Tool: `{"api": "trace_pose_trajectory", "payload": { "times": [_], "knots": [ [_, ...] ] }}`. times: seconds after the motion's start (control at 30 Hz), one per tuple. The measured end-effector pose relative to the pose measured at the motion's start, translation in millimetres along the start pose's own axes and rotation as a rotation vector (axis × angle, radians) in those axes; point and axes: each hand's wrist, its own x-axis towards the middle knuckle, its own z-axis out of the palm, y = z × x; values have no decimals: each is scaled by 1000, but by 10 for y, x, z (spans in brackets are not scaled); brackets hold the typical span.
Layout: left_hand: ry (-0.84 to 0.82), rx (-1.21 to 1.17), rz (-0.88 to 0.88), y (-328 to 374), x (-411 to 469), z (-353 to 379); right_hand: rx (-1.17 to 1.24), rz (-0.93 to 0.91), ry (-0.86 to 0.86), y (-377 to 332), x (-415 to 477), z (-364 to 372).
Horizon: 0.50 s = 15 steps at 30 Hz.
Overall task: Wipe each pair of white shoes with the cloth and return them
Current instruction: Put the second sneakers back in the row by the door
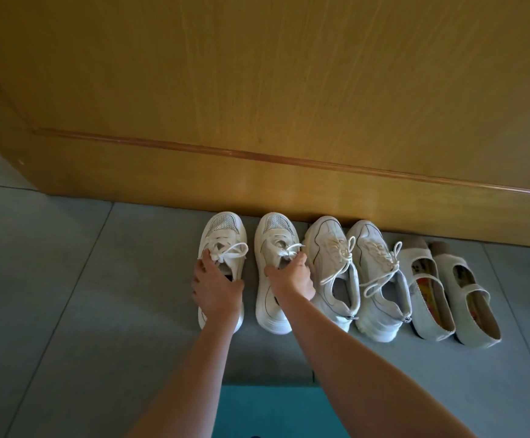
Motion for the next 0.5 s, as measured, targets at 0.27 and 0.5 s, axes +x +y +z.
{"api": "trace_pose_trajectory", "payload": {
  "times": [0.27, 0.5],
  "knots": [
    [-8, 45, 33, 98, 87, 53, 9, -51, 43, 6, 38, 89],
    [-108, 75, 43, 69, 169, 24, 17, -52, -74, -1, 33, 18]
  ]
}}
